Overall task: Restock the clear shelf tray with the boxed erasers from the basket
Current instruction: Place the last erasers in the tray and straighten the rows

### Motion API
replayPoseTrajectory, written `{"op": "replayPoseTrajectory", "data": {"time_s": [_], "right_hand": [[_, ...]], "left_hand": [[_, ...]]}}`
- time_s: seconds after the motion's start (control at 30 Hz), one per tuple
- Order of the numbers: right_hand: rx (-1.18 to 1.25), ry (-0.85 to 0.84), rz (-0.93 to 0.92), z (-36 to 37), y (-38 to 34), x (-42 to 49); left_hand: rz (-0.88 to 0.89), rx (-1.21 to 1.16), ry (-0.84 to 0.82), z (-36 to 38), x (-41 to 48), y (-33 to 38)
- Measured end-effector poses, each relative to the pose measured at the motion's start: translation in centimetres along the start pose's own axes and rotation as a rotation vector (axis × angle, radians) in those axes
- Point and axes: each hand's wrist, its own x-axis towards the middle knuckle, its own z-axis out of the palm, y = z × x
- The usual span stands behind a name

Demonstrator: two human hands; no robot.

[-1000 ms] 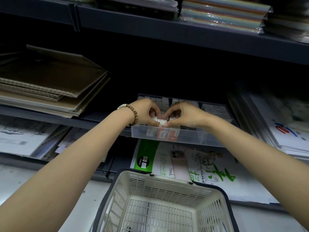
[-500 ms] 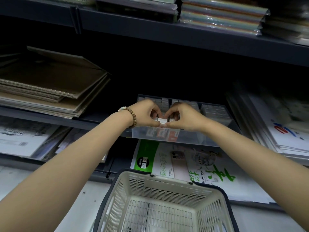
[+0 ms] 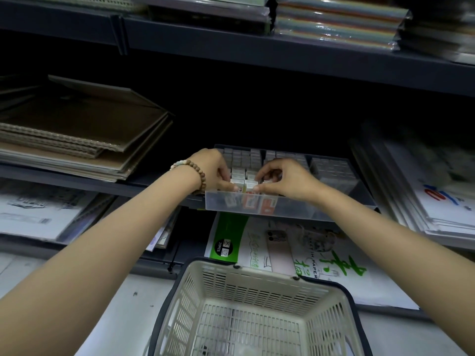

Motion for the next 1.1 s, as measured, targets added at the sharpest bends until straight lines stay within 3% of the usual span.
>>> {"op": "replayPoseTrajectory", "data": {"time_s": [0.23, 0.47, 0.7, 0.93, 1.1], "right_hand": [[0.068, 0.011, 0.011, 0.1, 0.8, -0.4], [0.074, 0.057, 0.019, 0.4, 1.0, -0.4], [0.028, 0.114, 0.043, 0.4, 1.4, -0.4], [-0.038, 0.067, 0.023, 0.8, 0.8, -0.2], [-0.018, 0.0, 0.026, 1.0, 0.7, 0.0]], "left_hand": [[-0.034, -0.033, -0.108, -0.9, 0.2, 0.2], [-0.114, -0.065, -0.046, 0.5, 0.4, 1.5], [-0.217, -0.074, -0.087, 0.3, 0.7, 1.8], [-0.153, 0.007, -0.133, -0.6, 1.1, 1.6], [-0.071, -0.134, -0.148, -0.7, 0.5, 0.7]]}}
